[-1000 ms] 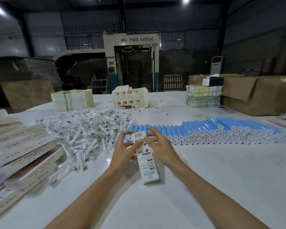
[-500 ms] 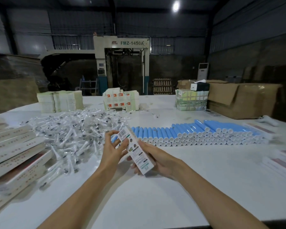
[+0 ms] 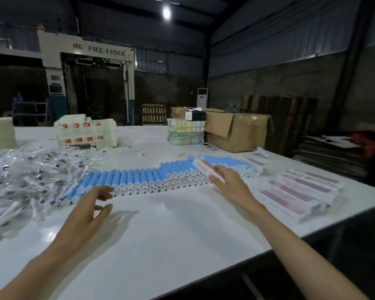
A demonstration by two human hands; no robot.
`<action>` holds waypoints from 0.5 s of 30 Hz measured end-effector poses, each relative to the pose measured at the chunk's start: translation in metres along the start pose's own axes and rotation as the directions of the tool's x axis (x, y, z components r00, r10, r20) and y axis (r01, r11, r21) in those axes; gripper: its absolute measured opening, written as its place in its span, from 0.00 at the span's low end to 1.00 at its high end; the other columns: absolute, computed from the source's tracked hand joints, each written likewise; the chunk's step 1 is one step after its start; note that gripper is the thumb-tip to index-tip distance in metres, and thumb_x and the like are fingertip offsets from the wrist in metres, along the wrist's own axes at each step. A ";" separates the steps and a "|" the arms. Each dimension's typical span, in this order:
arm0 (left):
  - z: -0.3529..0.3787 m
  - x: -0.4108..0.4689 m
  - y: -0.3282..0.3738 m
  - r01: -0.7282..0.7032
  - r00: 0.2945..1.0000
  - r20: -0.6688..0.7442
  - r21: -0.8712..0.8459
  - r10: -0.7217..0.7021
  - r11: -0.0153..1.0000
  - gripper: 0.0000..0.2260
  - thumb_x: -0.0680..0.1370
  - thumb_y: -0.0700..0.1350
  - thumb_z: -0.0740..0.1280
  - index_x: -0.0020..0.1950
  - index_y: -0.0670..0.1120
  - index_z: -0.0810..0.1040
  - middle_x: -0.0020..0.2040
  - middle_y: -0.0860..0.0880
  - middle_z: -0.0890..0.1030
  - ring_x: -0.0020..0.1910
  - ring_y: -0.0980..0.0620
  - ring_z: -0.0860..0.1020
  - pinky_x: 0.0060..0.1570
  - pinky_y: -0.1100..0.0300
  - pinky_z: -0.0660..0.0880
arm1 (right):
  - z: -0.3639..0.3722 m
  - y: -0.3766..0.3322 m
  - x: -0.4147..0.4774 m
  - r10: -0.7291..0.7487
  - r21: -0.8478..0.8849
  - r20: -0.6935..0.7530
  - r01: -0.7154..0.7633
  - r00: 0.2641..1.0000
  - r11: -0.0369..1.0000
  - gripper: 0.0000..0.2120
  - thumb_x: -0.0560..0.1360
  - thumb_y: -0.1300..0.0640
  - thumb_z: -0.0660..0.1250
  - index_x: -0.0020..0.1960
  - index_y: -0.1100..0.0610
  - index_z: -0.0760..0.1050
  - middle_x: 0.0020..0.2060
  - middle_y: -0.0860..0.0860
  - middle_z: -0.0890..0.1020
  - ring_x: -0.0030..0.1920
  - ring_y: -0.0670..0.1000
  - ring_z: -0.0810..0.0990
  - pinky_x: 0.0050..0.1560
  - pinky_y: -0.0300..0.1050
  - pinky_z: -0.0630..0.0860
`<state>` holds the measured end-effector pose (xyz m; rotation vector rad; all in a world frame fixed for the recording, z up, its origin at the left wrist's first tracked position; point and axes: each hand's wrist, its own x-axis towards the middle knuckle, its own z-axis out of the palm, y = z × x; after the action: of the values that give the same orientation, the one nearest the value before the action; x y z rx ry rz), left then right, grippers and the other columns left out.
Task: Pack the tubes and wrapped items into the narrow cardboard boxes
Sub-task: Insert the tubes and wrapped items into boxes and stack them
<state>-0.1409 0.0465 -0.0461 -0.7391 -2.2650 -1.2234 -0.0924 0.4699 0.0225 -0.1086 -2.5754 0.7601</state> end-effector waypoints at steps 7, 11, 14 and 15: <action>-0.001 0.002 0.003 -0.101 0.995 0.034 0.108 0.098 0.989 0.19 0.81 0.31 0.70 0.63 0.54 0.80 0.61 0.52 0.82 0.62 0.50 0.78 0.58 0.57 0.75 | -0.096 0.118 -0.022 0.031 -0.591 -0.247 -0.176 0.968 0.787 0.26 0.84 0.40 0.59 0.78 0.50 0.64 0.66 0.55 0.74 0.64 0.56 0.73 0.63 0.54 0.72; 0.000 0.003 0.002 -0.107 0.994 0.035 0.098 0.104 0.989 0.19 0.81 0.30 0.70 0.60 0.54 0.82 0.60 0.53 0.81 0.63 0.56 0.77 0.58 0.61 0.74 | -0.119 0.149 -0.043 0.099 -0.663 -0.223 -0.226 0.970 0.714 0.27 0.83 0.38 0.61 0.78 0.48 0.66 0.69 0.52 0.72 0.67 0.53 0.72 0.68 0.52 0.73; 0.000 0.001 0.004 -0.110 0.994 0.039 0.105 0.106 0.988 0.19 0.81 0.30 0.70 0.59 0.55 0.83 0.60 0.54 0.80 0.62 0.63 0.75 0.58 0.65 0.73 | -0.123 0.157 -0.055 0.131 -0.720 -0.188 -0.227 0.973 0.656 0.27 0.82 0.37 0.61 0.78 0.47 0.67 0.71 0.52 0.72 0.70 0.53 0.72 0.72 0.53 0.70; -0.001 0.001 0.005 -0.113 0.993 0.041 0.109 0.109 0.988 0.19 0.81 0.30 0.70 0.58 0.55 0.83 0.60 0.54 0.79 0.62 0.63 0.75 0.57 0.67 0.73 | -0.123 0.156 -0.057 0.136 -0.740 -0.186 -0.229 0.973 0.632 0.27 0.83 0.36 0.60 0.78 0.47 0.67 0.72 0.51 0.72 0.71 0.53 0.71 0.74 0.54 0.68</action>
<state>-0.1384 0.0485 -0.0422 -0.8379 -2.2663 -1.0326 0.0053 0.6514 0.0085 -0.6651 -2.6120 -0.3342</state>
